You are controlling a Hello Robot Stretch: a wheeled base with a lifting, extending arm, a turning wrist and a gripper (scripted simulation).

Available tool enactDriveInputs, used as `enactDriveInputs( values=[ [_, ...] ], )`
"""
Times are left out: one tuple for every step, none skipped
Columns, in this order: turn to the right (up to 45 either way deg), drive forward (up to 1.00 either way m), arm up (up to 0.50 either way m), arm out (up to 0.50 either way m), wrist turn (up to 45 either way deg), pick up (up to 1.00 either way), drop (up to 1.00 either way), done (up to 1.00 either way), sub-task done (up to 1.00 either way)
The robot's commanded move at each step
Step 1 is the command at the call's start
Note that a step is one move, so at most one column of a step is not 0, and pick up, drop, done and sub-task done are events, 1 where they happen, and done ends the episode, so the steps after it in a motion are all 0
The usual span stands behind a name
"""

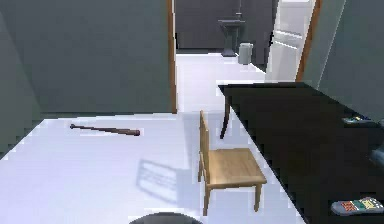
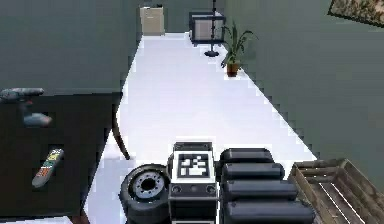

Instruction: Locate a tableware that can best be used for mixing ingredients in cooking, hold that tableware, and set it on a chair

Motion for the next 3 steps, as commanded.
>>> enactDriveInputs(
  values=[
    [0.0, 0.7, 0.0, 0.0, 0.0, 0.0, 0.0, 0.0, 0.0],
    [-45.0, 0.0, 0.0, 0.0, 0.0, 0.0, 0.0, 0.0, 0.0],
    [-45.0, 0.0, 0.0, 0.0, 0.0, 0.0, 0.0, 0.0, 0.0]
  ],
)
